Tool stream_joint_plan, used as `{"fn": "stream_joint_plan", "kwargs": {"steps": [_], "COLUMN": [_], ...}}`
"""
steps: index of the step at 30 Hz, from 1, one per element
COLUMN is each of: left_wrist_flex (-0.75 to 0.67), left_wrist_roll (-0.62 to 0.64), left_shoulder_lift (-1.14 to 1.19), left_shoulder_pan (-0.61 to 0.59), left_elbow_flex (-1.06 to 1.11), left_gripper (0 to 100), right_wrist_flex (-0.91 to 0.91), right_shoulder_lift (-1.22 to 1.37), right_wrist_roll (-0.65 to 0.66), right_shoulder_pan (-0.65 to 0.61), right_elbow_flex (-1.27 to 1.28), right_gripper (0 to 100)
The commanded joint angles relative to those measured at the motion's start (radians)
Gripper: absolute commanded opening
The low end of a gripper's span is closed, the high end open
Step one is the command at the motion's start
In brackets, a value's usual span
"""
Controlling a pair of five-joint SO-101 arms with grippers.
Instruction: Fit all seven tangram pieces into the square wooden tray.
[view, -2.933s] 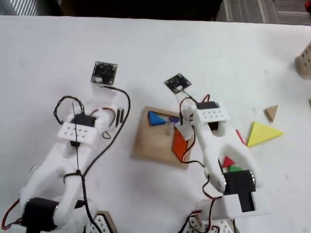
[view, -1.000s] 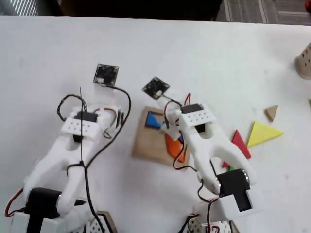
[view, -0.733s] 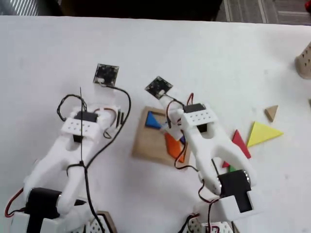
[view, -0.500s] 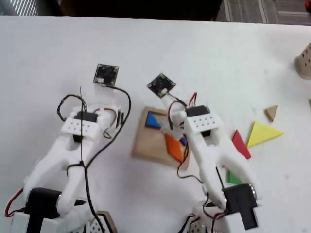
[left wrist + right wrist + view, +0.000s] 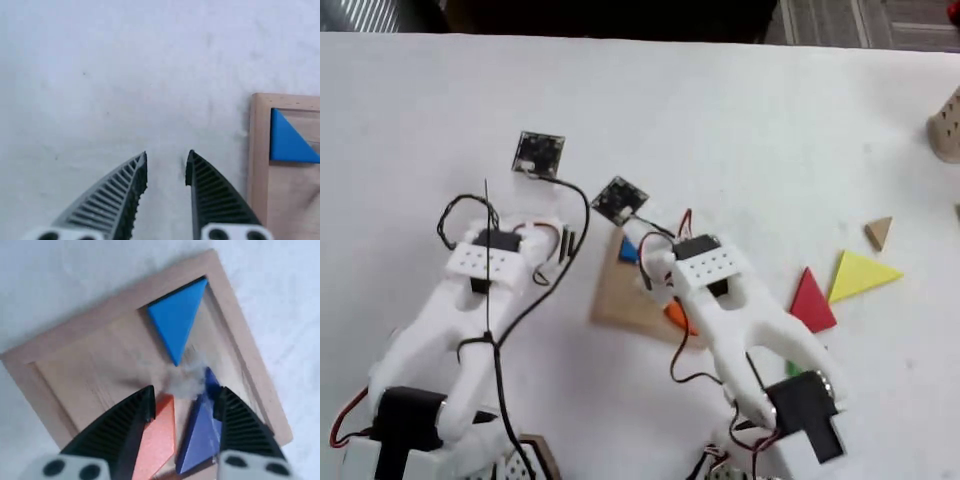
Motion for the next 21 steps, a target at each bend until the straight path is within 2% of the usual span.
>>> {"fn": "stream_joint_plan", "kwargs": {"steps": [1,4,10,21], "left_wrist_flex": [-0.029,-0.029,-0.029,-0.029], "left_wrist_roll": [0.003,0.003,0.003,0.003], "left_shoulder_lift": [-0.004,-0.002,-0.002,-0.001], "left_shoulder_pan": [-0.007,-0.007,-0.007,-0.007], "left_elbow_flex": [-0.061,-0.061,-0.061,-0.061], "left_gripper": [15,15,15,15], "right_wrist_flex": [0.001,-0.002,-0.05,0.001], "right_shoulder_lift": [0.022,0.027,0.027,-0.073], "right_wrist_roll": [0.035,0.041,0.043,0.026], "right_shoulder_pan": [-0.01,0.008,0.09,0.122], "right_elbow_flex": [-0.049,-0.06,-0.063,-0.063], "right_gripper": [11.3,5.7,2.1,1.9]}}
